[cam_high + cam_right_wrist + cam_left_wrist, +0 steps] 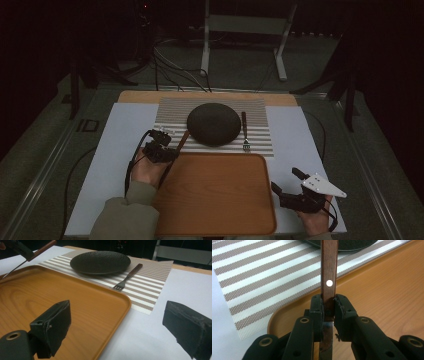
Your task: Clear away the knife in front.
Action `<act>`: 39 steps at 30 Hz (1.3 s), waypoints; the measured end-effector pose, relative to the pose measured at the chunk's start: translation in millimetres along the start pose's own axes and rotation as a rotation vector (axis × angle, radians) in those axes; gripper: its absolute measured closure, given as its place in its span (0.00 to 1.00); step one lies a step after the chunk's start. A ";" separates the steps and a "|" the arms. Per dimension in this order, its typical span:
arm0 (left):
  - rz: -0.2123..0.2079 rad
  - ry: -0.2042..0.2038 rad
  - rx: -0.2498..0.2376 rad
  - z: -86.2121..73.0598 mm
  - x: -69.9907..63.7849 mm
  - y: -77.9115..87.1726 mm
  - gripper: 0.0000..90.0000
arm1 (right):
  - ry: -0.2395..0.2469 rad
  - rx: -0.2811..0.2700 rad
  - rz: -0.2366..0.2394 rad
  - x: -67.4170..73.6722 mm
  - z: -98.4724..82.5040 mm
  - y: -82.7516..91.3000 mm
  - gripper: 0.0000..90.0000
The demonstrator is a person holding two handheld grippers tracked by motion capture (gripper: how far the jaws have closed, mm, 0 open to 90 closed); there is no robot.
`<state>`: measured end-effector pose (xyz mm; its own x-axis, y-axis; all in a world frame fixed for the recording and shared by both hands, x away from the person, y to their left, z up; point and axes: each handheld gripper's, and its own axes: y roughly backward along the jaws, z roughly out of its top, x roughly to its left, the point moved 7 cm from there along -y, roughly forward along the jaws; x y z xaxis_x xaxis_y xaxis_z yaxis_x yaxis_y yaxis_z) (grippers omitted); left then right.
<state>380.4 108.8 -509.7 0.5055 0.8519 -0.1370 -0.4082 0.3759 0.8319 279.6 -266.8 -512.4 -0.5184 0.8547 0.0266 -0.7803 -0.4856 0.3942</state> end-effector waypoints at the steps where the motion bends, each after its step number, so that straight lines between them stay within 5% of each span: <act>1: 0.000 0.006 -0.001 -1.1 0.4 0.6 0.87 | 0.000 0.000 0.000 0.0 0.0 0.0 0.09; 19: -0.012 0.074 -0.013 -28.1 0.2 2.7 0.87 | 0.003 0.002 -0.002 0.2 -0.1 -0.3 0.09; 32: -0.011 0.135 0.029 -58.9 4.3 -9.1 0.86 | 0.005 0.003 -0.001 0.5 -0.2 -0.5 0.09; 39: 0.024 0.127 0.031 -65.7 3.2 -3.3 0.86 | 0.009 0.005 -0.002 1.0 -0.3 -0.9 0.09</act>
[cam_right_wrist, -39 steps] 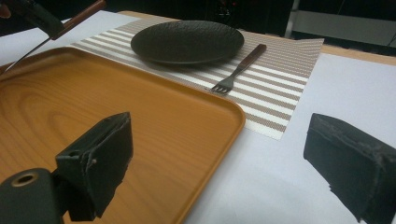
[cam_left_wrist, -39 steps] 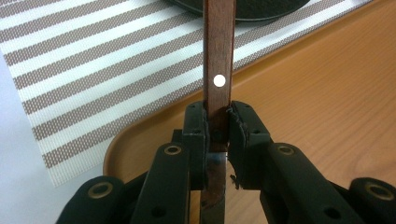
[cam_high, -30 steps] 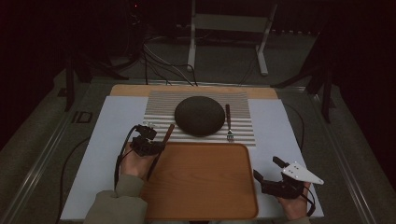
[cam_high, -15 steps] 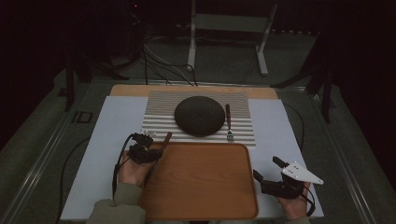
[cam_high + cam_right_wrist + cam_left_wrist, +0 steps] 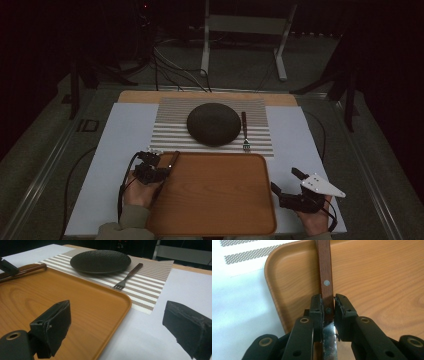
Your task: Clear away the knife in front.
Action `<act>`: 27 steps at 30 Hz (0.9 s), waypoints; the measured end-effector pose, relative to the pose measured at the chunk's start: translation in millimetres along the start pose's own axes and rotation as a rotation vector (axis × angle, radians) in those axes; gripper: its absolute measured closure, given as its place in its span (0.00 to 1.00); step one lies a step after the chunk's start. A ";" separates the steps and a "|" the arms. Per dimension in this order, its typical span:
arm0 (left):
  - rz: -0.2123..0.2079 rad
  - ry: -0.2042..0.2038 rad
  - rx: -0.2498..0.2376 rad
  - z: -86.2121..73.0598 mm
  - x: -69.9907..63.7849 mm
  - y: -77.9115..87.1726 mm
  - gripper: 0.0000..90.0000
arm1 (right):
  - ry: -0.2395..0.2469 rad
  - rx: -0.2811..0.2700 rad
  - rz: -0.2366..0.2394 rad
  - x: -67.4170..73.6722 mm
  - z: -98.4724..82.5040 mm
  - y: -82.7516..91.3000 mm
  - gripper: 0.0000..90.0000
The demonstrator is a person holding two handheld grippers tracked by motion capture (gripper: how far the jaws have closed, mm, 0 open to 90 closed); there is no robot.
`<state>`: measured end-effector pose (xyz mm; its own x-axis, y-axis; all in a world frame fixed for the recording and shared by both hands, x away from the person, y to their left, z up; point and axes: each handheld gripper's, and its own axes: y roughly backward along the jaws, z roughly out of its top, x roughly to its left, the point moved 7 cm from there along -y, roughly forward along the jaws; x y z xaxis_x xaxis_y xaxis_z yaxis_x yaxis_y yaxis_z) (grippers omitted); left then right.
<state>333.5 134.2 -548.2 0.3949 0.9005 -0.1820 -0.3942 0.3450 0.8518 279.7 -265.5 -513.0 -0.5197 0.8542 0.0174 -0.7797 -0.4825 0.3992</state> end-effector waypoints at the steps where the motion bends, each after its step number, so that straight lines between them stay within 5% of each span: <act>1: 0.011 -0.004 0.007 -3.3 0.3 0.9 0.86 | 0.000 -0.001 0.000 -0.1 0.1 0.0 0.09; 18: 0.085 -0.013 0.010 -14.6 8.4 8.9 0.86 | 0.003 0.000 0.003 0.8 0.2 -0.8 0.09; 23: 0.087 0.003 -0.017 -13.2 11.1 10.5 0.75 | 0.005 0.002 0.004 1.2 0.0 -1.5 0.09; 27: 0.041 -0.020 -0.097 -6.6 8.8 17.4 0.60 | 0.005 0.001 0.003 1.1 0.0 -1.4 0.09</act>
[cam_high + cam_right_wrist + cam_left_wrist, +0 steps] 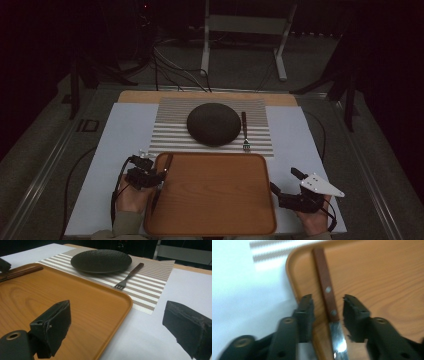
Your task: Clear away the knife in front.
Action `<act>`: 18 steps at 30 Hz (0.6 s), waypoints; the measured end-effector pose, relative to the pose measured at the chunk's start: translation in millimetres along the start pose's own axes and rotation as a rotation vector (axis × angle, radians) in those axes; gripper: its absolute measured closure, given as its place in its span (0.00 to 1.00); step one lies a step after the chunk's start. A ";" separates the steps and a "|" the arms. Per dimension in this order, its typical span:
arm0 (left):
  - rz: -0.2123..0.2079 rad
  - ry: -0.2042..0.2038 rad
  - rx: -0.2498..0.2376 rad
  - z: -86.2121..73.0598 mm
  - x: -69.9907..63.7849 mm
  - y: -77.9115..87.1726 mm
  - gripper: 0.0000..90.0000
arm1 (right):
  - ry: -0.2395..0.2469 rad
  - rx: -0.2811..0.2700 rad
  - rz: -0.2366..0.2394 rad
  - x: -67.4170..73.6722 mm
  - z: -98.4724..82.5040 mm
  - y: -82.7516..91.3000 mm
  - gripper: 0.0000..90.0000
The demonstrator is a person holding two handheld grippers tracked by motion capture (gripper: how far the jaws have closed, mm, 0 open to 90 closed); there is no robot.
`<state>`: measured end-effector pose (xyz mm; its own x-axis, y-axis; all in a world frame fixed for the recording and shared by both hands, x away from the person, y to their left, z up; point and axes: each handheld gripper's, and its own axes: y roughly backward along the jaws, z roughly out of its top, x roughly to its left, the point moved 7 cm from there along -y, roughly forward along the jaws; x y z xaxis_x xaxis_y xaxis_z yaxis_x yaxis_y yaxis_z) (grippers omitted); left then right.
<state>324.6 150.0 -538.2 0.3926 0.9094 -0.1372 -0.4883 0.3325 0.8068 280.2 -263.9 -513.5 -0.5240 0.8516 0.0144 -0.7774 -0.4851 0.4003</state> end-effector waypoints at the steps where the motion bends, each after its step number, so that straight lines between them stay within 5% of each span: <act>1: -0.012 -0.006 -0.031 3.0 0.2 2.7 0.54 | 0.000 0.000 0.000 -0.1 0.0 0.1 0.09; 12: -0.008 -0.061 -0.294 21.5 12.1 31.6 0.17 | -0.002 -0.002 0.000 -0.2 0.2 0.6 0.09; 18: 0.012 -0.069 -0.377 20.4 26.2 42.1 0.06 | -0.002 -0.002 0.001 0.2 0.2 0.6 0.09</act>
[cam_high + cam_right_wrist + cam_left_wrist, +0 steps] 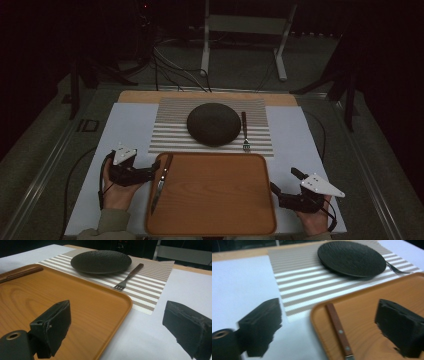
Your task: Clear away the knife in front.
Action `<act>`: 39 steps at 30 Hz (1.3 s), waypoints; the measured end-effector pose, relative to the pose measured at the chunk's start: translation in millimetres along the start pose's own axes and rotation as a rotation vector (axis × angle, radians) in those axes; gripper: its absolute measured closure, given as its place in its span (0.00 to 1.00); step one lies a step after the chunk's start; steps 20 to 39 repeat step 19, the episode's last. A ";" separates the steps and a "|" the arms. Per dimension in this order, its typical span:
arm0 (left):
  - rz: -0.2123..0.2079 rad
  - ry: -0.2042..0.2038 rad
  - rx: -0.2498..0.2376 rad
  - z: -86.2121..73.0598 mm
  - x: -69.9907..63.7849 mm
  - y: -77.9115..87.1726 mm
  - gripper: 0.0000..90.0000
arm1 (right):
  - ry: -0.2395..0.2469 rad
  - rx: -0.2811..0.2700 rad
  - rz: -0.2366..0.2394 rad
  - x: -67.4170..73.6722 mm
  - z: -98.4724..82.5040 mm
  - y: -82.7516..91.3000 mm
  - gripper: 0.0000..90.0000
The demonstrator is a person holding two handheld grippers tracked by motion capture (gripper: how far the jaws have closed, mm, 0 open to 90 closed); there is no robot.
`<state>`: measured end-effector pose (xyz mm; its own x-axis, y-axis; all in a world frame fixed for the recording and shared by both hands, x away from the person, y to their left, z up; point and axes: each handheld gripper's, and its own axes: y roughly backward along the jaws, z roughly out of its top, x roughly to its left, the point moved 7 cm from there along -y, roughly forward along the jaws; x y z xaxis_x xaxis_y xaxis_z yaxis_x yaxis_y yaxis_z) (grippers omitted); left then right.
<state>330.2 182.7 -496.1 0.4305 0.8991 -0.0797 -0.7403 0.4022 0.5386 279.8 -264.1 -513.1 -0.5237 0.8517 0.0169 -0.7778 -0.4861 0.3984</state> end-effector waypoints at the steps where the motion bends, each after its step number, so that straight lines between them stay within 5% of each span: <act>1: 0.003 0.002 -0.011 -0.3 3.7 1.4 0.04 | 0.000 -0.002 0.000 0.0 0.1 0.1 0.09; 13: 0.055 0.009 -0.145 -9.3 34.1 23.9 0.00 | 0.002 -0.018 -0.003 -0.6 1.9 2.3 0.09; 39: 0.083 -0.001 -0.147 -13.6 36.9 26.0 0.00 | 0.004 -0.029 -0.004 -1.0 3.3 3.6 0.09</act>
